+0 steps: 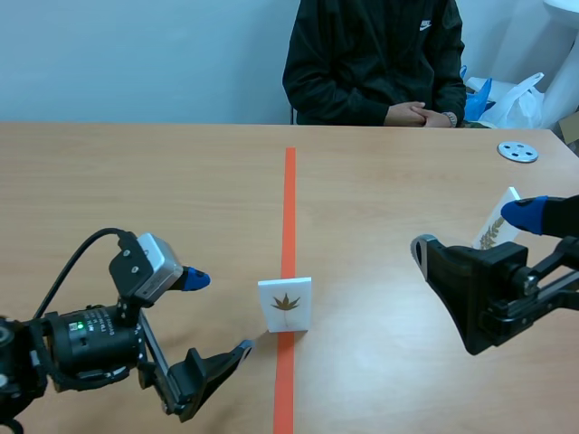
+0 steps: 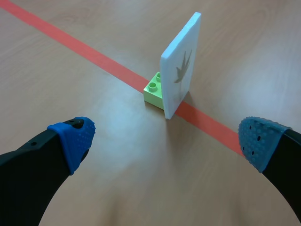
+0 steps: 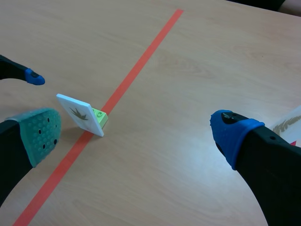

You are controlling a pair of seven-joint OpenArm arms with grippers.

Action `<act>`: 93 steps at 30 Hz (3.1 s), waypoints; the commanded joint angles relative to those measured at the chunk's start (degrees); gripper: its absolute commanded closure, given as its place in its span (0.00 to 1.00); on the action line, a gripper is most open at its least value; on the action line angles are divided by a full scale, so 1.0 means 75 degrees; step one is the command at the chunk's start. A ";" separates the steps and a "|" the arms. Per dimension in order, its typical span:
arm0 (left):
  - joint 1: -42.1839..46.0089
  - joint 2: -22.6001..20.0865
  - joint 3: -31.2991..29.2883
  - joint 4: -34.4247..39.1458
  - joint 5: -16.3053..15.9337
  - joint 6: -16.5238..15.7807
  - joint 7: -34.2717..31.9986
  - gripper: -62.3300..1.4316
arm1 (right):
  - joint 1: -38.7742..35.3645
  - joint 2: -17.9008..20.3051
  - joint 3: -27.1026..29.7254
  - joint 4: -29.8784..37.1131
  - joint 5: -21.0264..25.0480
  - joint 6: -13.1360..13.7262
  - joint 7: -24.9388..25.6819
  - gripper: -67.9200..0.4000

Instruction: Sort the leaf by its shape. The table is split by an orange tape line. A compound leaf with several leaflets goes to the left side, a simple leaf with one blade goes to the right side. Return to the home posture when a red brick is placed on the table.

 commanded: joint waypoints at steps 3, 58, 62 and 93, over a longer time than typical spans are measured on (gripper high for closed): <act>-0.0536 0.0356 0.0396 -0.0425 0.0026 0.0009 -0.0458 0.00 | 0.0090 0.0064 0.0017 0.0055 0.0050 -0.0006 0.0134 0.00; -0.1853 0.0615 0.1568 -0.0968 -0.1259 0.0152 -0.1556 0.88 | 0.0093 0.0064 0.0017 0.0055 -0.0146 -0.0117 0.0169 0.00; -0.1856 0.0571 0.0749 -0.0574 -0.1967 0.0323 -0.0938 0.88 | 0.0093 0.0064 0.0017 0.0055 -0.0149 -0.0117 0.0166 0.00; -0.2754 0.0385 -0.2124 -0.3302 -0.3069 0.3159 -0.0256 0.88 | 0.0090 0.0064 0.0017 0.0055 -0.0143 -0.0117 0.0163 0.00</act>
